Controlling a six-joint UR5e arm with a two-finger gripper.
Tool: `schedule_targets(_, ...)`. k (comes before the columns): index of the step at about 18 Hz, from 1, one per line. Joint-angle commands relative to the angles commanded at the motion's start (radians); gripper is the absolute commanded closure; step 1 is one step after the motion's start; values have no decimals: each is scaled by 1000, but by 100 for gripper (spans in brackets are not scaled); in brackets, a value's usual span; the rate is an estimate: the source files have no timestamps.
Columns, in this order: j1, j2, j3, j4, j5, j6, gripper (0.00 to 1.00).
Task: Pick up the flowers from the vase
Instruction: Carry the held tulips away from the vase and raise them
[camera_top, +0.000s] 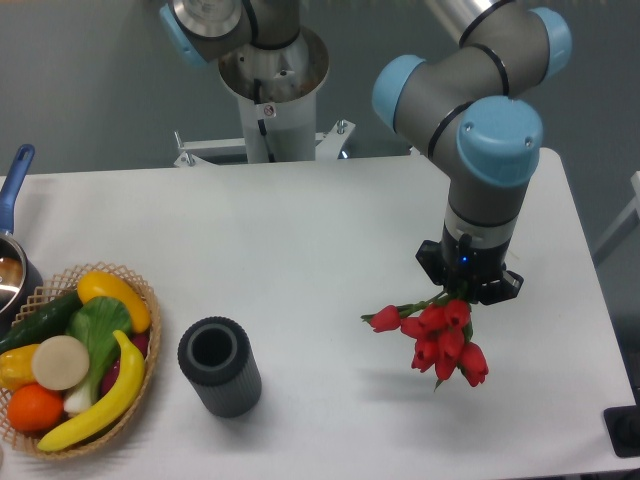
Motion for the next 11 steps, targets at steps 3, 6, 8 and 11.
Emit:
schedule_targets(3, -3, -20, 26, -42, 19, 9, 85)
schedule_targets(6, -15, -22, 11, -42, 29, 8, 85)
schedule_targets(8, -17, -23, 5, -42, 31, 9, 85)
schedule_targets(11, -18, -23, 5, -43, 29, 18, 85)
